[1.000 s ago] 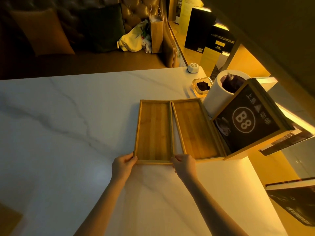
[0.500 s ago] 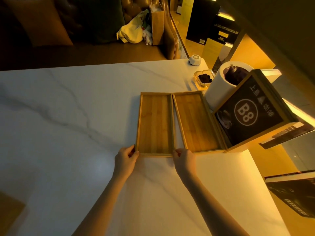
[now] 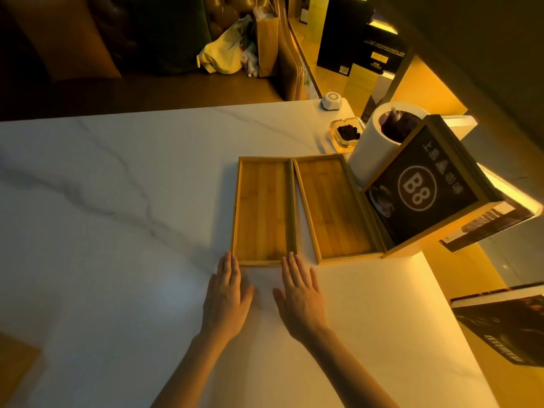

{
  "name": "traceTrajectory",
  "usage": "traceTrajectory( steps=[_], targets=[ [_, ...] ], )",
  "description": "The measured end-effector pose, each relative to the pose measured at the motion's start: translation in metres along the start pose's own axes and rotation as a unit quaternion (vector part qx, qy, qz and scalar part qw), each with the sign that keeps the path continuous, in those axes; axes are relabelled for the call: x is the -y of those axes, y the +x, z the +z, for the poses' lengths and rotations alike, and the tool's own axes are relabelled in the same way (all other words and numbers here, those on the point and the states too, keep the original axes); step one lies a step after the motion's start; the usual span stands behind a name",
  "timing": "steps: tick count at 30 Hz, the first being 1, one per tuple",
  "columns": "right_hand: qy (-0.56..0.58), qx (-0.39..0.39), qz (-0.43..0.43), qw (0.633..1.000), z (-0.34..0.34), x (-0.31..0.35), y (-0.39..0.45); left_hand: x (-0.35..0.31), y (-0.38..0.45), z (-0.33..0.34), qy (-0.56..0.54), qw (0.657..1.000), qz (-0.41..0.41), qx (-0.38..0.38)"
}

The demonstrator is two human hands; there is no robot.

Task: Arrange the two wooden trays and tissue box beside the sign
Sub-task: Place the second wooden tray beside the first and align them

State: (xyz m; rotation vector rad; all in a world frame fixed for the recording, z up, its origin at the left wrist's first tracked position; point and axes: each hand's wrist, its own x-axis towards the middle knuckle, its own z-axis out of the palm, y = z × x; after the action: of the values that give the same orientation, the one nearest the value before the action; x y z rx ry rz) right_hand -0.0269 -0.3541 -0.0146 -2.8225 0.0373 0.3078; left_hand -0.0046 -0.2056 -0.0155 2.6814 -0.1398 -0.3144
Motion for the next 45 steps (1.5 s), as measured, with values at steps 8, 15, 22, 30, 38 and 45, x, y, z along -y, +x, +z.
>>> traceTrajectory(
  steps=[8,15,22,30,38,45],
  targets=[
    [-0.044,-0.022,0.046,0.998,0.003,-0.003,-0.004,-0.006,-0.003,0.002,-0.012,1.000,-0.004,0.010],
    [-0.044,-0.039,0.029,0.998,0.003,-0.016,-0.006,-0.014,-0.008,0.008,-0.023,1.000,0.006,0.017],
    [-0.074,-0.034,0.047,0.996,0.004,-0.026,-0.006,-0.018,-0.010,0.011,-0.027,0.999,0.010,0.020],
    [-0.090,-0.029,0.041,0.995,0.005,-0.037,-0.009,-0.026,-0.013,0.014,-0.028,0.999,0.012,0.032],
    [-0.087,-0.042,0.033,0.995,0.004,-0.038,-0.009,-0.027,-0.013,0.012,-0.026,0.999,0.014,0.036],
    [-0.039,-0.049,0.021,0.998,0.007,-0.035,-0.008,-0.026,-0.012,0.013,-0.028,0.999,0.015,0.033]
  ],
)
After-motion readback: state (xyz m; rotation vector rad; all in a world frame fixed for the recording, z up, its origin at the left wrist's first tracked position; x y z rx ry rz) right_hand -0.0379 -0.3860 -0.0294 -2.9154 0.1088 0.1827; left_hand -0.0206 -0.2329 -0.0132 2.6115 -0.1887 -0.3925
